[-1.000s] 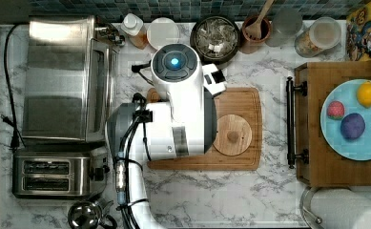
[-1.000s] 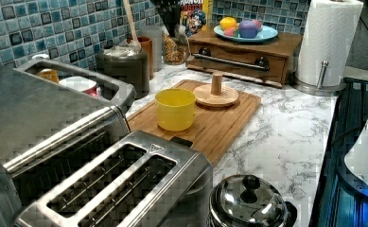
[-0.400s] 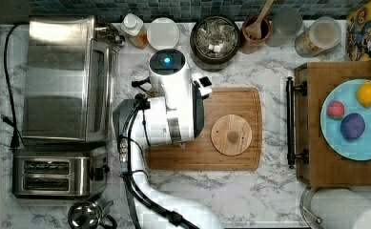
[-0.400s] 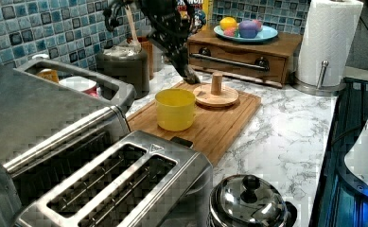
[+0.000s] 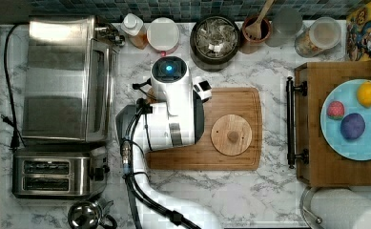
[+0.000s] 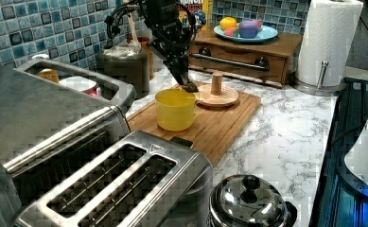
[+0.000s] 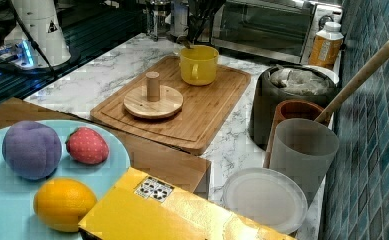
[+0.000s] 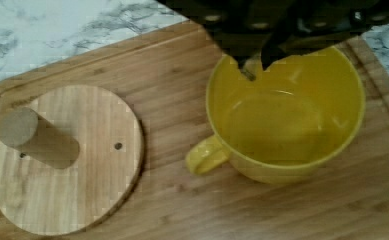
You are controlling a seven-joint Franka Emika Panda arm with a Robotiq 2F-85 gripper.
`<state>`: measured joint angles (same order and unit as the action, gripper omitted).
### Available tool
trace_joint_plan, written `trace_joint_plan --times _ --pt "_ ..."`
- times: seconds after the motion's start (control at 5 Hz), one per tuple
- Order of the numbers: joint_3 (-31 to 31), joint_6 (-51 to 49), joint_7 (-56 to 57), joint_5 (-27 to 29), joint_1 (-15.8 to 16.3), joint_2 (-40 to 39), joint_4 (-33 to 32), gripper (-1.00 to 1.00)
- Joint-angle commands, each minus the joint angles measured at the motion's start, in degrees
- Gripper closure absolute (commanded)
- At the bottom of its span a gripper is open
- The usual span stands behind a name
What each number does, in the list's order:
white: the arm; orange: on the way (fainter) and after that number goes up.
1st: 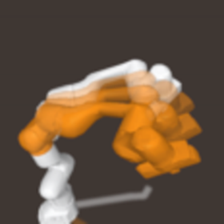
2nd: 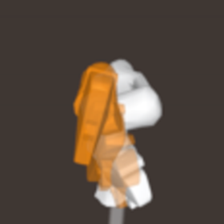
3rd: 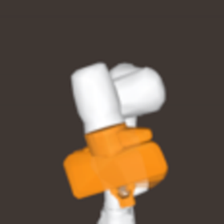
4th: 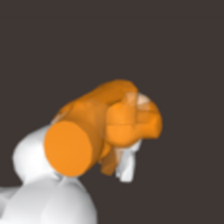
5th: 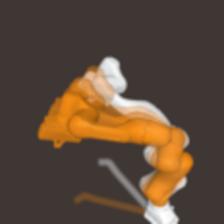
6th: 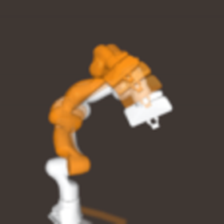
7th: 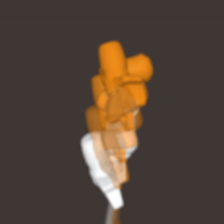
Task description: Put the tea in the cup.
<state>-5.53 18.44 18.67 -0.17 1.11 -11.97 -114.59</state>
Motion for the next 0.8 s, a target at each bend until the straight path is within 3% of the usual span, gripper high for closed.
trace_joint_plan --times 0.2,0.8 --pt "-0.7 1.4 2.7 3.4 -0.5 4.4 2.8 -1.0" --pt "-0.4 0.9 2.9 2.5 -0.1 4.7 3.0 -1.0"
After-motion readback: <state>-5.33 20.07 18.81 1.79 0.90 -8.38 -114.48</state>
